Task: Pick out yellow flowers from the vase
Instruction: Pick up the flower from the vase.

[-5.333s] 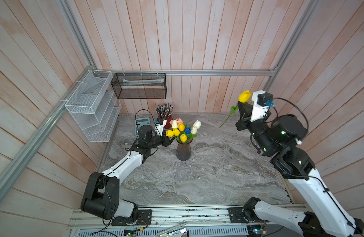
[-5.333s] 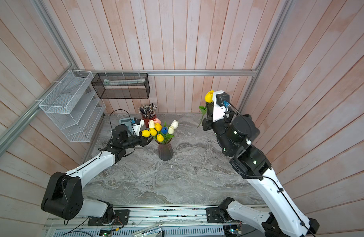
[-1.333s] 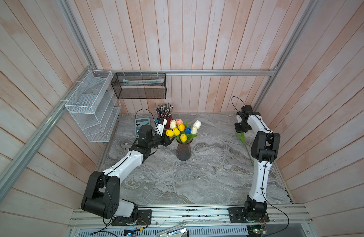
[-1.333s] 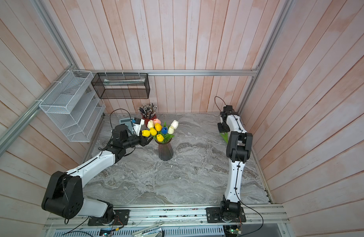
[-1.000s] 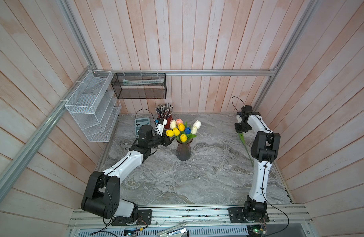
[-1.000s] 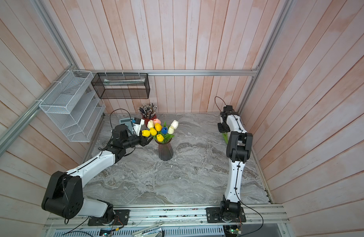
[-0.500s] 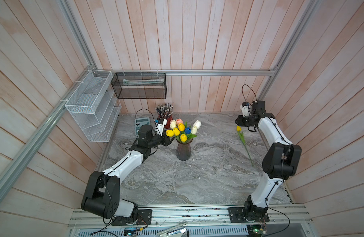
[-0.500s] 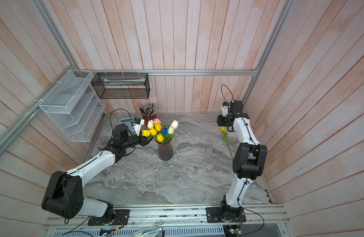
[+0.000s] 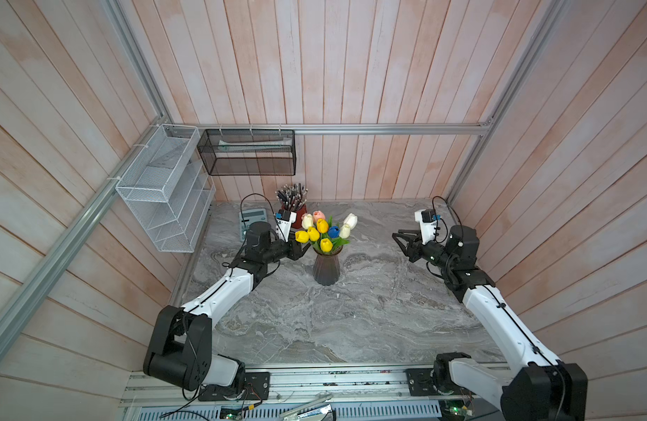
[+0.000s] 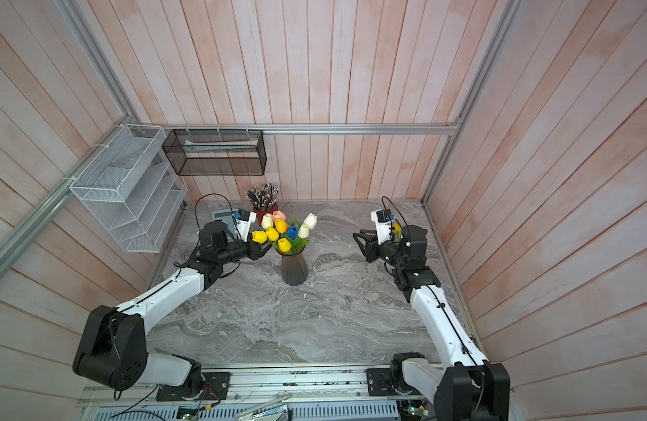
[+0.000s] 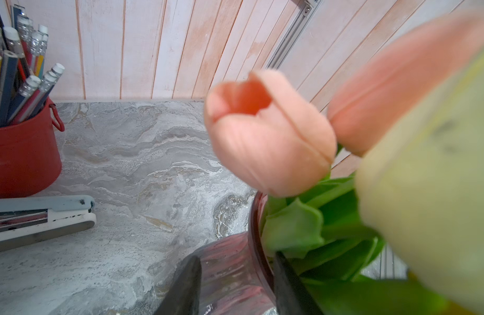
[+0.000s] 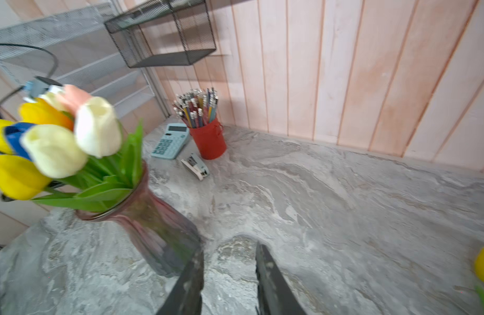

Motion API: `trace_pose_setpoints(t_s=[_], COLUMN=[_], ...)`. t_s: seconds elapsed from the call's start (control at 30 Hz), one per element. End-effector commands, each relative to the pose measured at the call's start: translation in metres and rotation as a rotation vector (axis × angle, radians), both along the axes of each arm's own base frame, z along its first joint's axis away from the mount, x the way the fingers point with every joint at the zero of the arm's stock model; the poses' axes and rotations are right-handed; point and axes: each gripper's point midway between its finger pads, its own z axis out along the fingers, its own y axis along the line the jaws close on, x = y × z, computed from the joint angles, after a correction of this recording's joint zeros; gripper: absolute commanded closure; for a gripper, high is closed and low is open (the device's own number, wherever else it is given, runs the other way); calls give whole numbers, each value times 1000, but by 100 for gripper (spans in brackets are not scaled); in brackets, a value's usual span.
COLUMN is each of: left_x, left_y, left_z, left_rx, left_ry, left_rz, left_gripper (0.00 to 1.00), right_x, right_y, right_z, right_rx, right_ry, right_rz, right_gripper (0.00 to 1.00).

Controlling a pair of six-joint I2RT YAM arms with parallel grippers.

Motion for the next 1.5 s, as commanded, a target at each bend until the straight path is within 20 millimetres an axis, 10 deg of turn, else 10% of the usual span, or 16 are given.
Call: trace_pose_setpoints(t_s=[0.0, 0.4, 1.47], left_x=[-3, -2, -3], left_y=[2, 0, -3], left_z=[-14, -15, -7], left_rx=[38, 36, 34], left_ry=[55, 63, 63], left_rz=[9, -5, -25], left_gripper=[56, 56, 56], right_x=[-28, -81, -45], right_y=[30, 117, 190], right_z=[32, 32, 7], right_rx=[41, 13, -133], right_ry=[-141, -171, -268], right_rz=[110, 293, 408], right_gripper=[68, 72, 82])
